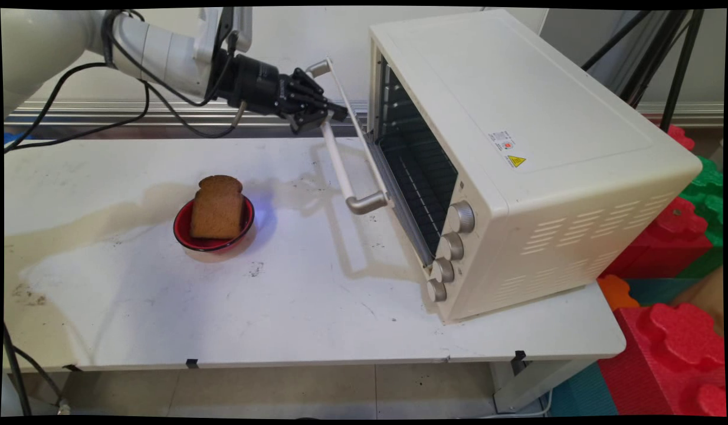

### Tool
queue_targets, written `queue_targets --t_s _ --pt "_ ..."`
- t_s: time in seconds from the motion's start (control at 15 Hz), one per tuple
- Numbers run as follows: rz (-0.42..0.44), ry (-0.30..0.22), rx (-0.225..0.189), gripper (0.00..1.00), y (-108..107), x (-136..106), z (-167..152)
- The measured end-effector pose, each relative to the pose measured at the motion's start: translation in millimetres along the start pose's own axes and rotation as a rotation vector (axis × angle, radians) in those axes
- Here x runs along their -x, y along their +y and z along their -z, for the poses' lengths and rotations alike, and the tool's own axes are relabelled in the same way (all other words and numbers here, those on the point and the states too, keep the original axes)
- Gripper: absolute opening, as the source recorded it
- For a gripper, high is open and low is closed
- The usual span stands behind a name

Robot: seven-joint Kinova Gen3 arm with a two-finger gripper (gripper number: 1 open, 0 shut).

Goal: Open the oven

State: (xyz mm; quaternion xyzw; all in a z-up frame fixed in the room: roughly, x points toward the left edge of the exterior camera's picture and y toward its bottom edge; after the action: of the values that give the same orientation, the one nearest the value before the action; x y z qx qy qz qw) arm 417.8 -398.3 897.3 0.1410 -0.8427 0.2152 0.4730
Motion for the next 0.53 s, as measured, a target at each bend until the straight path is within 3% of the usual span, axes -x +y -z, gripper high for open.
queue_targets --t_s 0.53 --pt "-0.019 -0.048 0.022 0.0 6 30 14"
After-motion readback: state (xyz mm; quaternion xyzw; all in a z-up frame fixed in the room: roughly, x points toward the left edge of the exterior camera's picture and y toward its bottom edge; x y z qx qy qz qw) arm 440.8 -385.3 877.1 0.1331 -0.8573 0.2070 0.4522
